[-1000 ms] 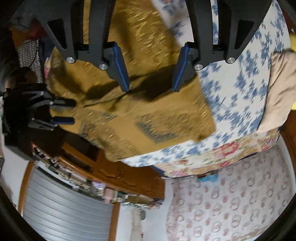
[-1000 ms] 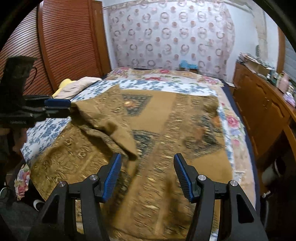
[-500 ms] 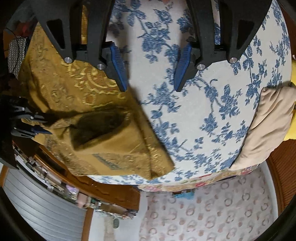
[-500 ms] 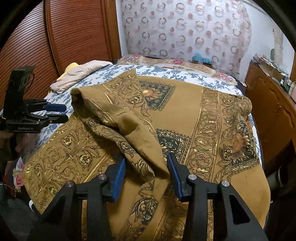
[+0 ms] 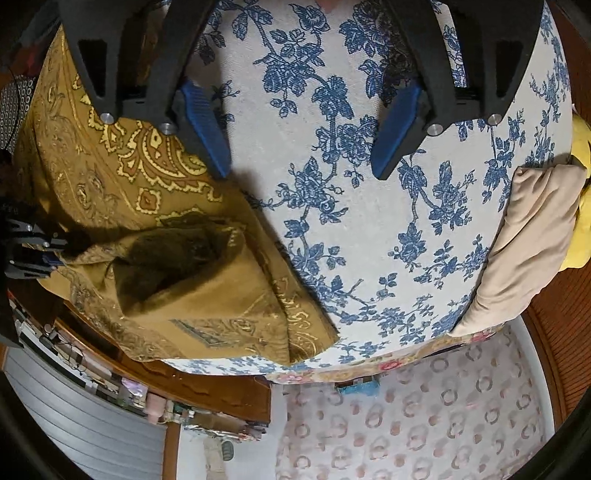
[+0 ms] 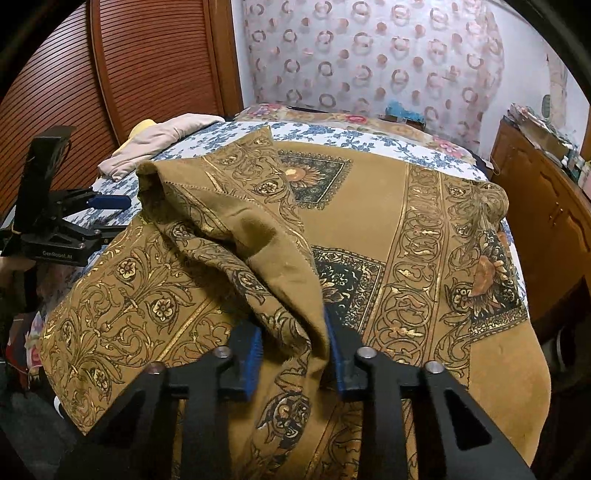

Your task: Fold small clothes

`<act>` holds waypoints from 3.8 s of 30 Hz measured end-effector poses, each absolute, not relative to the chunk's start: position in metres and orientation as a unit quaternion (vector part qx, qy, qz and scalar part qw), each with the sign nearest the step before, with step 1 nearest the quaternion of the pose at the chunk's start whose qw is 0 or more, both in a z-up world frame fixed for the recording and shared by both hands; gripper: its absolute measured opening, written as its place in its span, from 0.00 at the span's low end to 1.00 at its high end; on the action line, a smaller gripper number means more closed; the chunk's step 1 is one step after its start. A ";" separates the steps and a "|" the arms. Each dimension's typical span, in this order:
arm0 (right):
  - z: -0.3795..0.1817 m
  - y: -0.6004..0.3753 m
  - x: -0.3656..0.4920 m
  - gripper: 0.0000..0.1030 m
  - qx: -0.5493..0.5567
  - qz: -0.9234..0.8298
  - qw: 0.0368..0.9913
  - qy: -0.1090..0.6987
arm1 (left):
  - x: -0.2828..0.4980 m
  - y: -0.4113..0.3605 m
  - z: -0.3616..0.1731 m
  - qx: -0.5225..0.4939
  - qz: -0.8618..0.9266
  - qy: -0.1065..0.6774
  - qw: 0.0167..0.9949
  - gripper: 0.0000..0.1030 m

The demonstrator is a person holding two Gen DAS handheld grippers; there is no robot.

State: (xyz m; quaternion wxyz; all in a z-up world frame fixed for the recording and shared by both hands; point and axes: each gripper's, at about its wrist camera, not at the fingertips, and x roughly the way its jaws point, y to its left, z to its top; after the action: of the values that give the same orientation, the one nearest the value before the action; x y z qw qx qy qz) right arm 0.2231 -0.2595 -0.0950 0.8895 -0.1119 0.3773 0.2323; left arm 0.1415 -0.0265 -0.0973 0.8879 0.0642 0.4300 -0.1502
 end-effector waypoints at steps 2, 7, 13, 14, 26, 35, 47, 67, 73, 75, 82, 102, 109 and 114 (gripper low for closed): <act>-0.095 -0.261 0.221 0.13 -0.110 0.232 0.890 0.376 | 0.142 -0.026 -0.097 0.064 -0.149 0.430 0.888 0.78; -0.092 -0.261 0.216 0.06 -0.109 0.238 0.894 0.363 | 0.142 -0.026 -0.098 0.064 -0.149 0.430 0.888 0.79; -0.073 -0.259 0.202 0.05 -0.108 0.244 0.906 0.328 | 0.142 -0.026 -0.098 0.064 -0.149 0.430 0.888 0.79; -0.069 -0.259 0.199 0.05 -0.108 0.245 0.908 0.322 | 0.142 -0.026 -0.097 0.066 -0.149 0.430 0.888 0.79; -0.024 -0.283 0.171 0.04 -0.110 0.220 0.931 0.269 | 0.127 -0.013 -0.063 0.022 -0.154 0.382 0.911 0.79; -0.048 -0.318 0.168 0.05 -0.122 0.160 0.925 0.321 | 0.115 -0.025 -0.035 0.009 -0.165 0.336 0.927 0.79; -0.040 -0.304 0.152 0.30 -0.148 0.164 0.921 0.321 | 0.107 -0.032 -0.021 0.013 -0.154 0.323 0.934 0.79; -0.059 -0.218 0.187 0.37 -0.208 0.302 0.857 0.363 | 0.101 -0.033 -0.032 0.012 -0.159 0.332 0.930 0.79; -0.072 -0.203 0.188 0.37 -0.244 0.318 0.836 0.376 | 0.102 -0.032 -0.037 0.006 -0.161 0.337 0.927 0.79; -0.079 -0.202 0.191 0.37 -0.262 0.303 0.833 0.381 | 0.102 -0.033 -0.038 0.006 -0.161 0.338 0.927 0.79; -0.080 -0.198 0.202 0.16 -0.256 0.298 0.831 0.395 | 0.101 -0.034 -0.041 0.005 -0.165 0.340 0.926 0.79; 0.014 -0.285 0.273 0.02 -0.177 0.121 0.929 0.301 | 0.102 -0.036 -0.047 -0.011 -0.180 0.348 0.920 0.79; 0.013 -0.311 0.299 0.03 -0.149 0.054 0.936 0.315 | 0.102 -0.038 -0.052 -0.010 -0.182 0.355 0.917 0.79; 0.013 -0.310 0.279 0.10 -0.164 0.079 0.928 0.324 | 0.102 -0.045 -0.055 -0.006 -0.189 0.359 0.914 0.79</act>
State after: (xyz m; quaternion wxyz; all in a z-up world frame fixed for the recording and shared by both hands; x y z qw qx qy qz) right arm 0.2788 -0.3099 0.0129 0.9283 -0.1640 0.3244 0.0787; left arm 0.1023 -0.0446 -0.0551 0.9139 -0.0060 0.3593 -0.1886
